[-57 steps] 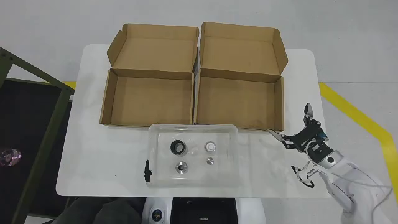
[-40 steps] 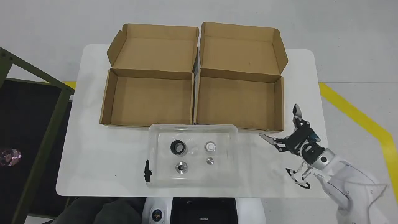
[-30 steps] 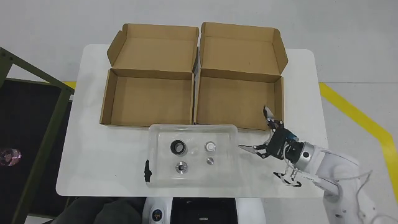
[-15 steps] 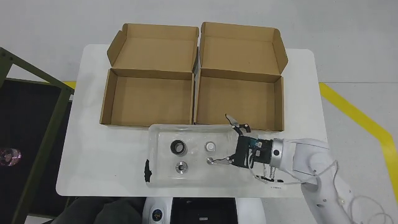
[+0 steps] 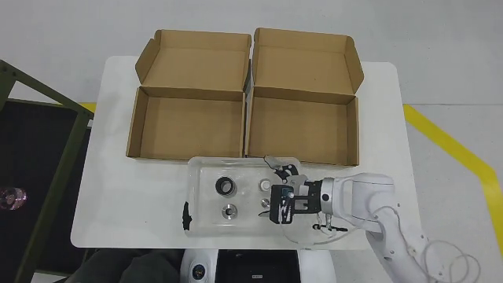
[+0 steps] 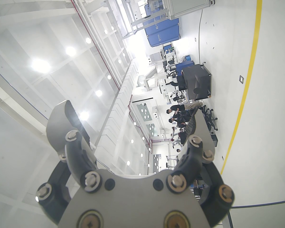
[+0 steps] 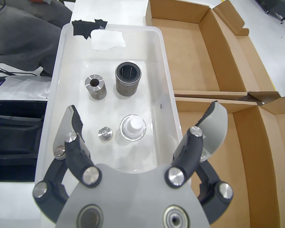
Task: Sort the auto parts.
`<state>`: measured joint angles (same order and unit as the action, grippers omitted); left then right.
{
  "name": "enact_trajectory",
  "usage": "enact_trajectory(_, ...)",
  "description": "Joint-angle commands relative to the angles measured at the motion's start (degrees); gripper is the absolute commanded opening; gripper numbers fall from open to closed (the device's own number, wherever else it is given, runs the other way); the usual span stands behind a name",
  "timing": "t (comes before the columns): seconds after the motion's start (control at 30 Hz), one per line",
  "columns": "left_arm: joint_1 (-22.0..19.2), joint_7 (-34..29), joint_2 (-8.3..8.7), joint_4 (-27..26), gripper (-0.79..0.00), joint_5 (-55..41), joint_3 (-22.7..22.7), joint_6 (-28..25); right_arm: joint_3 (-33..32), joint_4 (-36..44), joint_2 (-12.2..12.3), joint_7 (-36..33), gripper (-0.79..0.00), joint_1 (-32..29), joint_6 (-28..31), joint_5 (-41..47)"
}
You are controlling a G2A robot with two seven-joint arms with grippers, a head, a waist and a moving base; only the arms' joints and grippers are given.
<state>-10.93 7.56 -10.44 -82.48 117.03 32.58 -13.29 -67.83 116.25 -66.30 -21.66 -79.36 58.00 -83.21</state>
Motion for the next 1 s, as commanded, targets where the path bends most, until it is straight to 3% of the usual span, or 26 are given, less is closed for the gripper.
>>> enact_trajectory(0.0,0.0,0.0,0.00,0.0,0.000,0.0,0.0,0.0,0.7,-0.2,0.2,-0.9,0.000,0.1,0.0,-0.2)
enact_trajectory(0.4,0.0,0.0,0.00,0.0,0.000,0.0,0.0,0.0,2.8,-2.3,0.7,-5.1,-0.012,1.0,-1.3,1.3)
enact_trajectory(0.67,0.0,0.0,0.00,0.0,0.000,0.0,0.0,0.0,3.9,-3.6,0.9,-7.3,-0.225,1.9,-2.6,2.5)
enact_trajectory(0.87,0.0,0.0,0.00,0.0,0.000,0.0,0.0,0.0,4.5,-4.4,1.1,-8.2,-0.280,2.5,-4.4,2.3)
enact_trajectory(0.97,0.0,0.0,0.00,0.0,0.000,0.0,0.0,0.0,4.9,-5.0,1.2,-8.3,-0.354,2.8,-5.2,2.1)
